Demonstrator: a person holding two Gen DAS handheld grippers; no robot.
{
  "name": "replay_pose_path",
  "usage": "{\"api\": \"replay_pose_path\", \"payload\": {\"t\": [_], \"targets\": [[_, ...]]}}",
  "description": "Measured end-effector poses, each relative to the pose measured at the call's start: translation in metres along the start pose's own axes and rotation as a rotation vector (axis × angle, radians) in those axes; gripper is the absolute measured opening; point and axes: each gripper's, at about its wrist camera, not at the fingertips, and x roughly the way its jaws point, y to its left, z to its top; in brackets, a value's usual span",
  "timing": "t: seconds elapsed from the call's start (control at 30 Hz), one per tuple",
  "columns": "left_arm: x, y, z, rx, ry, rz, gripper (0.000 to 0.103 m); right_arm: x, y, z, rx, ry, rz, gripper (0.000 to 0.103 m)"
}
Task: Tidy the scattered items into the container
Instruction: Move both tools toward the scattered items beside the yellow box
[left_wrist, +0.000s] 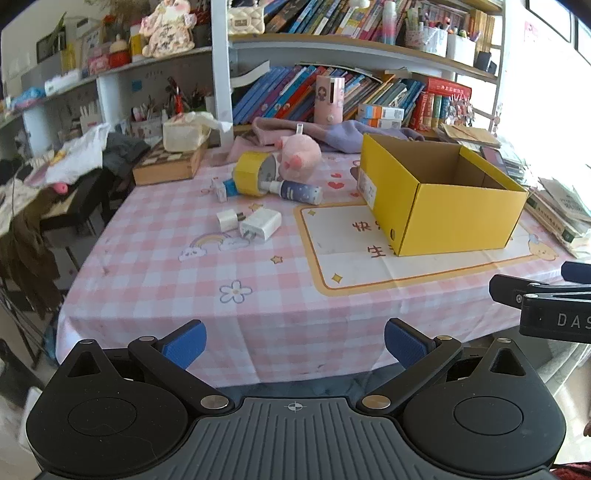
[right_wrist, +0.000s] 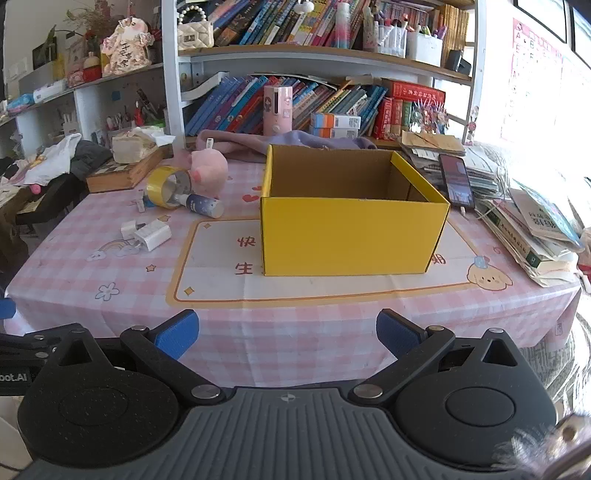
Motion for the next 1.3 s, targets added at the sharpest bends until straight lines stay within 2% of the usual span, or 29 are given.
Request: {"api": "replay_pose_path", "payload": {"t": [0.23, 0.37, 0.6, 0.7, 0.97, 1.3], "targets": [[0.0, 0.003, -0.001, -0.016, 0.003, 0.021, 0.103, -0.009, 0.006, 0.002, -0.033, -0.04, 0.015, 0.103], [-0.003, 0.004, -0.002, -0.01, -0.008, 0.0, 0.103, -0.009, 0.008, 0.002, -0.03, -0.035, 0.017, 0.103], [-0.009, 0.001, -0.006, 0.027, -0.002, 0.023, 0.103, -0.013, 0.013, -0.001, -0.027, -0.016, 0.081, 0.103], [-0.013, 0.001, -0.007, 0.03, -0.012, 0.004, 0.103, -0.015, 0.015, 0.0, -0.034, -0.014, 0.096, 0.103], [-0.018, 0.011, -0.01, 0.002, -0.02, -0.021, 0.103, -0.011, 0.016, 0.001, -0.023, -0.003, 0.095, 0.101], [-0.016, 0.019, -0.012, -0.022, 0.001, 0.017, 0.103, -0.007, 0.022, 0.002, -0.042, 0.003, 0.093, 0.101]]}}
